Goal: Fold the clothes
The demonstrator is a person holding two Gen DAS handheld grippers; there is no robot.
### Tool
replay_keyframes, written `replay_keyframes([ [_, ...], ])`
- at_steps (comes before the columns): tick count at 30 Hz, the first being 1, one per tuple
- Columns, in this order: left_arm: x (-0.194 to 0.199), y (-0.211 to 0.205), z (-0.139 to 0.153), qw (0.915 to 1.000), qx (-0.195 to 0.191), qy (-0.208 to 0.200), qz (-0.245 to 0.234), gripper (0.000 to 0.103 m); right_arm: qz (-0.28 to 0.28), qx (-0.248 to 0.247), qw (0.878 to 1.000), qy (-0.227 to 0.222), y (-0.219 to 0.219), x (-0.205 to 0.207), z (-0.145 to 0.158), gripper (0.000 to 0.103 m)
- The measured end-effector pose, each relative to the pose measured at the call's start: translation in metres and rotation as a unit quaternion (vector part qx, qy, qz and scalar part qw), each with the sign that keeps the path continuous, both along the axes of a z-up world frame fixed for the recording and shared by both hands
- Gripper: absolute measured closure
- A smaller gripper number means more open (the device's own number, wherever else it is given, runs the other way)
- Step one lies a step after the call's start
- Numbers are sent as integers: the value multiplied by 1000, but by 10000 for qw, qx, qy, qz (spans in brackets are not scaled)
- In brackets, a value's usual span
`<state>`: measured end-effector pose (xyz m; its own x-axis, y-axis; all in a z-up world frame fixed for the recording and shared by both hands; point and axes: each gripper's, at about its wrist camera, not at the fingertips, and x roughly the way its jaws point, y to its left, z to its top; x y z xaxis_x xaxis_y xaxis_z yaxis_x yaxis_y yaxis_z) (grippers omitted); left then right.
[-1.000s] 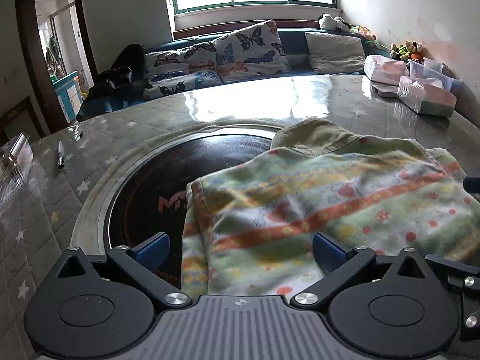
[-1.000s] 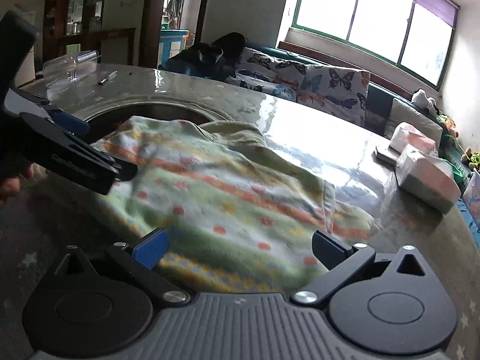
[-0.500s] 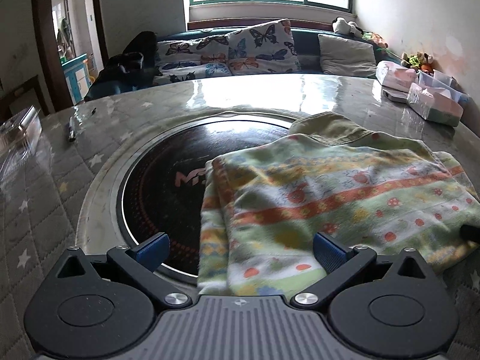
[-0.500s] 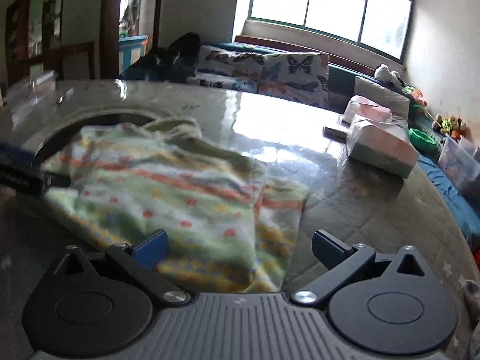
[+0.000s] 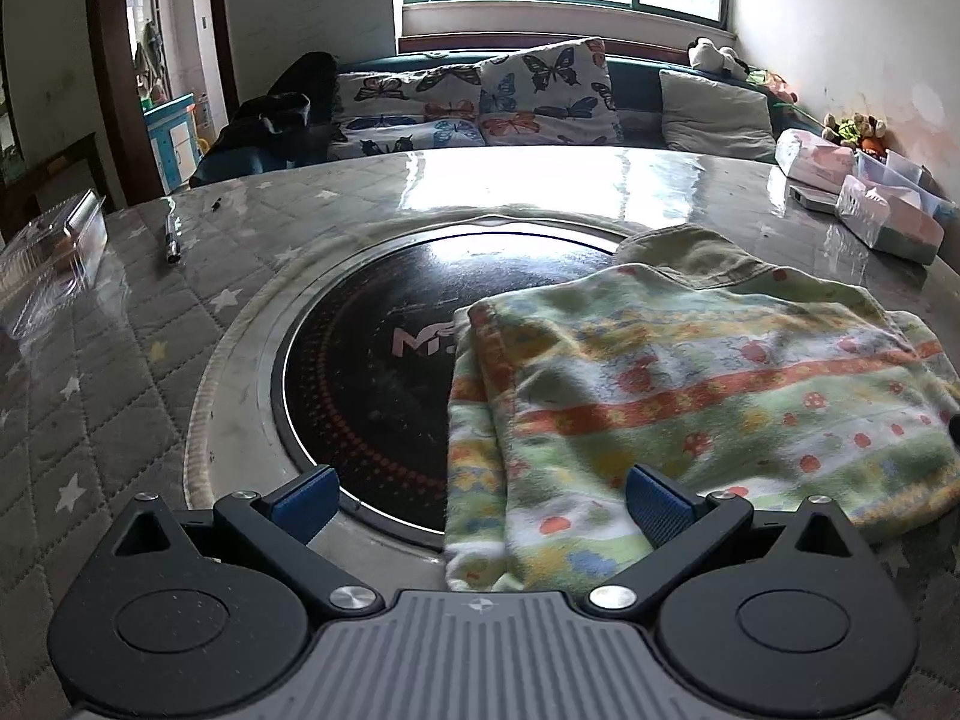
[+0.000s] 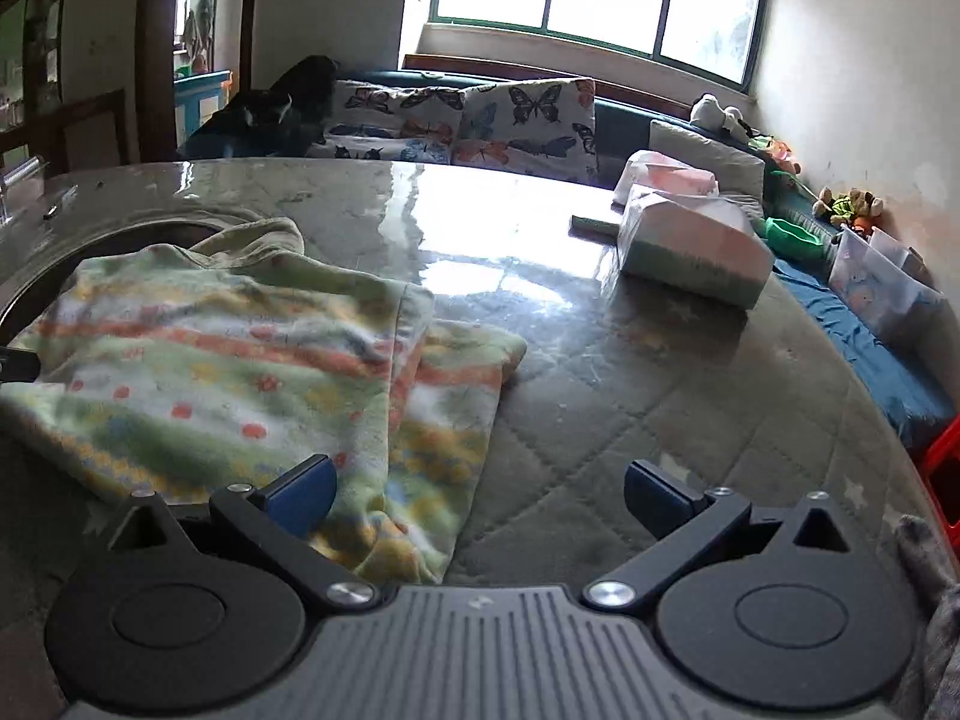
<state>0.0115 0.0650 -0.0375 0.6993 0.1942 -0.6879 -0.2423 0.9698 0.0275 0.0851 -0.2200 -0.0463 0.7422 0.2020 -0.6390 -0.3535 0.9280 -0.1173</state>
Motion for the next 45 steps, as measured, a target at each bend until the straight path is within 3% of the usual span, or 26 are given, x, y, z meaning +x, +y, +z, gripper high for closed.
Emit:
replay_keyframes([
  [10,-12,13,2,9998,-79,12,183,0,13,9,10000,38,5,1,3,0],
  [17,-21,18,6,9996,-153,-32,232,0,231,84,9994,-236,22,4,19,0],
  [29,-23,20,8,9993,-251,-21,264,0,162,-226,9994,-204,63,80,10,0],
  [34,-24,24,9,9989,-377,-16,286,0,9,-285,9996,-82,58,94,0,0],
  [38,-28,28,11,9985,-376,-17,396,0,-46,-223,9994,-243,51,84,6,0],
  [45,-32,30,8,9984,-403,-26,383,0,-289,-78,9996,-8,42,92,-1,0],
])
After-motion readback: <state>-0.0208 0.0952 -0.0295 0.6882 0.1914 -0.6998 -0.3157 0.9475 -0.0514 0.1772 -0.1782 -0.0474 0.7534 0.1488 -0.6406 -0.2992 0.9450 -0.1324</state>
